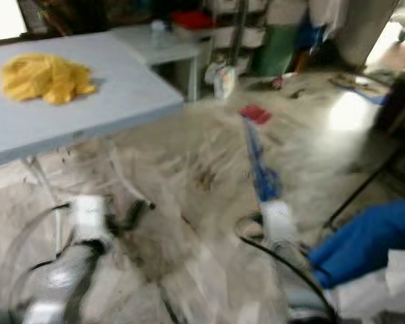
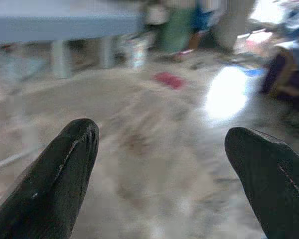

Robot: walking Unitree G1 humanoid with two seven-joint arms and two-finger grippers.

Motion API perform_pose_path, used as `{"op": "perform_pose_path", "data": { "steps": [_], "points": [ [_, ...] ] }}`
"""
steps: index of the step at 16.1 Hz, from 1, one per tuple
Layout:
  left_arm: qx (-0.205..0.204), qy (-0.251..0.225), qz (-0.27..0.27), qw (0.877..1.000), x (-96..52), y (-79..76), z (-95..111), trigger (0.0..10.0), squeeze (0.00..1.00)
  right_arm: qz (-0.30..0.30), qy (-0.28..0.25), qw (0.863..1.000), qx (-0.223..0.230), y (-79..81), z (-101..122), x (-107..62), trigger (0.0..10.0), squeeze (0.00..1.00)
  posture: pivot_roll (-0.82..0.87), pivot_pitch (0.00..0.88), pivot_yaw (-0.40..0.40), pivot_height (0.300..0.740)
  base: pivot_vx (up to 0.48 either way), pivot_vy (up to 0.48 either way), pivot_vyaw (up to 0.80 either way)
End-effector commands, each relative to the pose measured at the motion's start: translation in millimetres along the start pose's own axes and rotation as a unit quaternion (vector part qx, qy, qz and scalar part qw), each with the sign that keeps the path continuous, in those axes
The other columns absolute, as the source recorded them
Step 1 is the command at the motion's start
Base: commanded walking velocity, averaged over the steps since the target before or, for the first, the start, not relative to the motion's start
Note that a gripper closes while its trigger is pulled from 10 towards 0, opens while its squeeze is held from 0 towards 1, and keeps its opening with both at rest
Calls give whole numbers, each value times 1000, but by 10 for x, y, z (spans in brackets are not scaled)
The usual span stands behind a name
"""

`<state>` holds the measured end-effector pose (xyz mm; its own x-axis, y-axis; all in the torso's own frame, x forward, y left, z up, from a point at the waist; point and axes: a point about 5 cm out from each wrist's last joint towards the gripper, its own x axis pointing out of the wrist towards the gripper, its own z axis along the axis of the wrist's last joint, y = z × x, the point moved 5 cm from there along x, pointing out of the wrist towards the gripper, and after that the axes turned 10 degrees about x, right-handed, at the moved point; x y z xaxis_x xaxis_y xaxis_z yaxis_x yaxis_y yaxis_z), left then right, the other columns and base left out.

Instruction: Hang hanger

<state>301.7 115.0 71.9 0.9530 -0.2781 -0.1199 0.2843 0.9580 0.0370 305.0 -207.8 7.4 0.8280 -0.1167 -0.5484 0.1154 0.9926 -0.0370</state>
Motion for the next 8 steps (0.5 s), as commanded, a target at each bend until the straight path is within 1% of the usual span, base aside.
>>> {"op": "perform_pose_path", "data": {
  "steps": [1, 4, 8],
  "points": [
    [10, 2, 9, 1000, -37, 104, 9, 10000, 0, 15, -19, 1000, 5, 122, 119, 10, 10000, 0, 73, 0, -70, 740, 401, 259, -800],
    [7, 4, 5, 1000, -38, 95, 0, 10000, 0, 16, -19, 1000, 7, 135, 118, 14, 10000, 0, 72, 0, -70, 740, 396, 270, -800],
    [4, 9, -8, 1000, -39, 43, -15, 10000, 0, 18, -20, 1000, 6, 164, 119, 20, 10000, 0, 71, 0, -69, 740, 387, 283, -800]
  ]
}}
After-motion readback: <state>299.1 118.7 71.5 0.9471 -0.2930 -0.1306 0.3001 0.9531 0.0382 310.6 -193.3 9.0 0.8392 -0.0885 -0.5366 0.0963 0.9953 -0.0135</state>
